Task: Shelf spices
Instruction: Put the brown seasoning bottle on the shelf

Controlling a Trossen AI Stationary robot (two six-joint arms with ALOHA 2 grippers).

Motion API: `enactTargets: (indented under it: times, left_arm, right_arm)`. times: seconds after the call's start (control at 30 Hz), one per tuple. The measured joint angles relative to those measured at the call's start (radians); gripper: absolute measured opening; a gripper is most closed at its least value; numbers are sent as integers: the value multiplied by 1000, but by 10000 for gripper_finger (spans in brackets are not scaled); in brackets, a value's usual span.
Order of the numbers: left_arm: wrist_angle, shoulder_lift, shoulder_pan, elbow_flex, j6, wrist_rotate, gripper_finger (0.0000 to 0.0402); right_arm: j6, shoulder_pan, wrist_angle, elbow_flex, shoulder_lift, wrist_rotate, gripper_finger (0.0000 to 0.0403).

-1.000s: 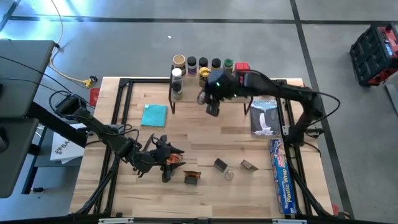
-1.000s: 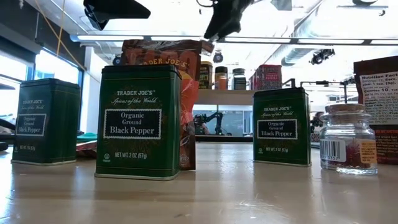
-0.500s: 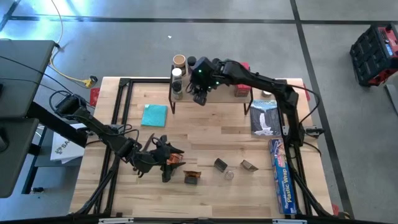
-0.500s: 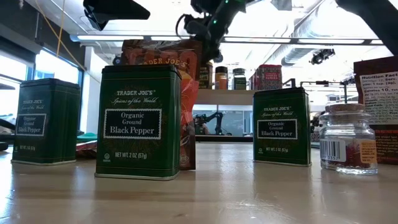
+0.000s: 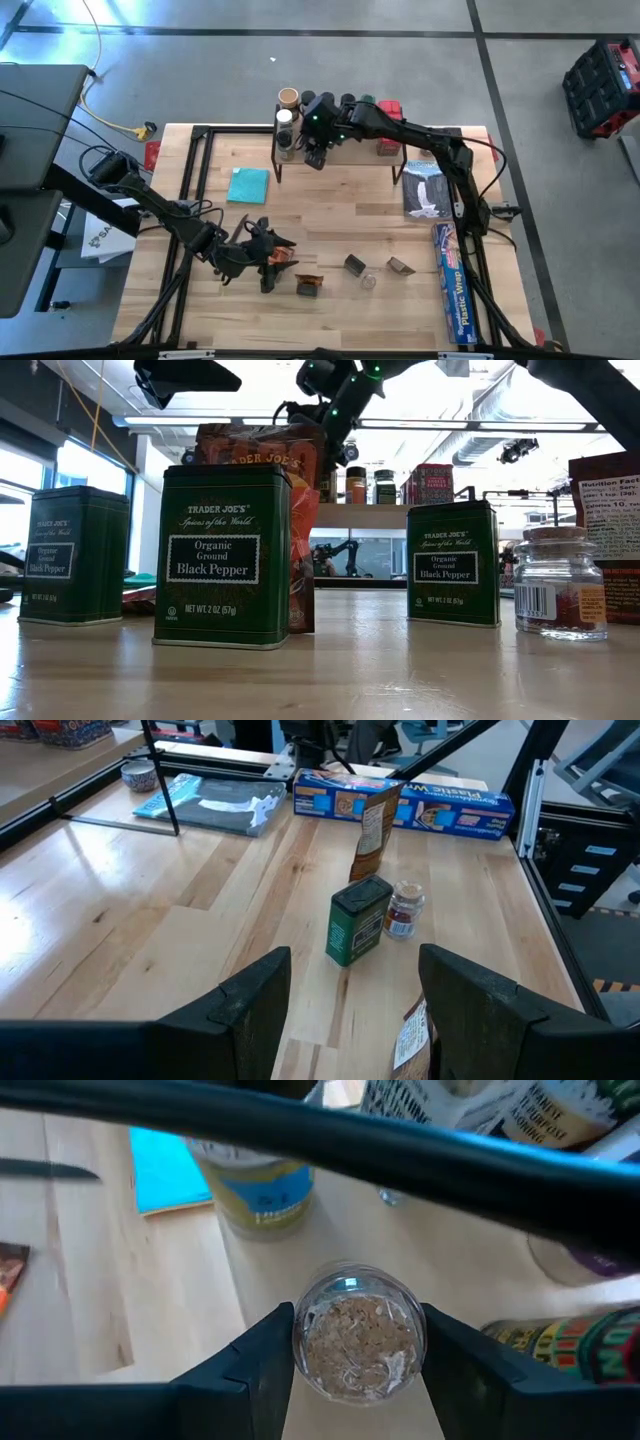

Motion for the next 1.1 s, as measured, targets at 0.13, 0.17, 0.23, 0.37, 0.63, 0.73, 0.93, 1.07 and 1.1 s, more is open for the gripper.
enactTargets:
  times: [0.13, 0.17, 0.23, 0.37, 0.63, 0.73, 0.93, 1.07, 1.1]
  left_arm:
    - [0, 0, 0, 0, 0, 0, 215]
    - [0, 0, 0, 0, 0, 0, 215]
    - [0, 0, 0, 0, 0, 0, 215]
    - [0, 0, 0, 0, 0, 6, 215]
    - [-1, 0, 0, 0, 0, 8, 215]
    - [-1, 0, 0, 0, 0, 8, 215]
    - [-2, 0, 0, 0, -1, 9, 215]
    - [-4, 0, 0, 0, -1, 9, 215]
    - [-4, 0, 0, 0, -1, 9, 215]
  right_arm:
    - [0, 0, 28, 0, 0, 0, 186]
    - [0, 0, 28, 0, 0, 0, 187]
    - [0, 0, 23, 0, 0, 0, 187]
    - [-20, 1, 6, 0, 0, 0, 189]
    - [-26, 2, 32, 0, 0, 1, 211]
    - [-15, 2, 58, 0, 0, 14, 212]
    - [-16, 6, 53, 0, -4, 24, 213]
    - [-26, 16, 45, 0, -41, 28, 213]
    - [-36, 20, 41, 0, -59, 34, 213]
